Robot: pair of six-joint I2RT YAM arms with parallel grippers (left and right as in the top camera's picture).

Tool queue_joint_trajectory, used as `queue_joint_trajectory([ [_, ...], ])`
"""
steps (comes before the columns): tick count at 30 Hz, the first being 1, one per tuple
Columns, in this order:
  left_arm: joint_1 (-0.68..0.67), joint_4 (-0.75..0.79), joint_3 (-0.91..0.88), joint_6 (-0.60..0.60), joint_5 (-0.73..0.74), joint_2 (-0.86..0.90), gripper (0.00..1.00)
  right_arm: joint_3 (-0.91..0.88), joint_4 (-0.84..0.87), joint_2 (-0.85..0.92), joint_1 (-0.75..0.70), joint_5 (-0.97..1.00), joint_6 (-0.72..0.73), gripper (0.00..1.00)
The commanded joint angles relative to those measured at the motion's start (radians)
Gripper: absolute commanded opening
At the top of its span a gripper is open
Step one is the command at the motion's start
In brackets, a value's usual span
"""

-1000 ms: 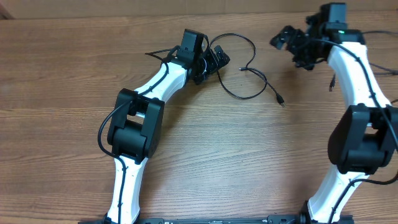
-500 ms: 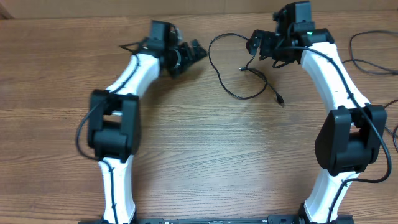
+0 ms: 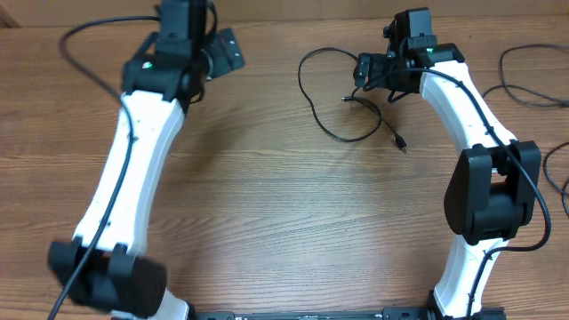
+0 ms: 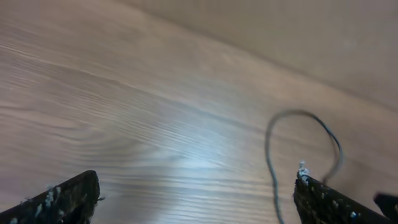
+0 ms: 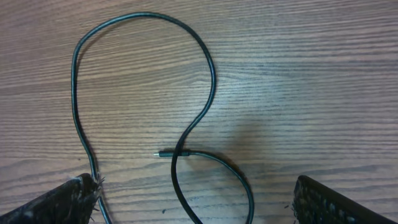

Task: Untangle cables

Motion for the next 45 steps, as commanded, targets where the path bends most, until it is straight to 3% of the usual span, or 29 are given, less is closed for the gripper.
queue_joint_trajectory([
  [1, -0.001, -0.024, 0.021, 0.018, -0.227, -0.093, 0.99, -0.04, 0.009, 0.003, 0.0, -0.035, -0.023, 1.0],
  [8, -0.001, -0.028, 0.021, -0.041, -0.457, -0.211, 1.0, -0.145, 0.066, 0.005, 0.016, -0.134, -0.231, 0.98],
  [13, -0.001, -0.044, 0.02, -0.041, -0.48, -0.215, 1.0, -0.22, 0.166, 0.006, 0.019, -0.084, -0.44, 0.86],
  [18, -0.001, -0.076, 0.019, -0.041, -0.48, -0.211, 1.0, -0.246, 0.261, 0.013, 0.019, 0.018, -0.536, 0.79],
  [26, -0.001, -0.095, 0.019, -0.037, -0.481, -0.211, 1.0, -0.261, 0.291, 0.061, 0.019, -0.066, -0.549, 0.57],
  [35, -0.001, -0.134, 0.019, -0.037, -0.48, -0.211, 1.0, -0.269, 0.28, 0.066, 0.019, -0.157, -0.55, 0.55],
  [40, -0.001, -0.136, 0.019, -0.037, -0.48, -0.211, 0.99, -0.269, 0.317, 0.078, 0.018, -0.129, -0.55, 0.46],
  [44, -0.001, -0.136, 0.019, -0.037, -0.48, -0.211, 1.0, -0.269, 0.369, 0.088, 0.018, -0.038, -0.55, 0.33],
  [45, -0.001, -0.136, 0.019, -0.037, -0.48, -0.211, 1.0, -0.269, 0.392, 0.088, 0.018, -0.018, -0.55, 0.2],
])
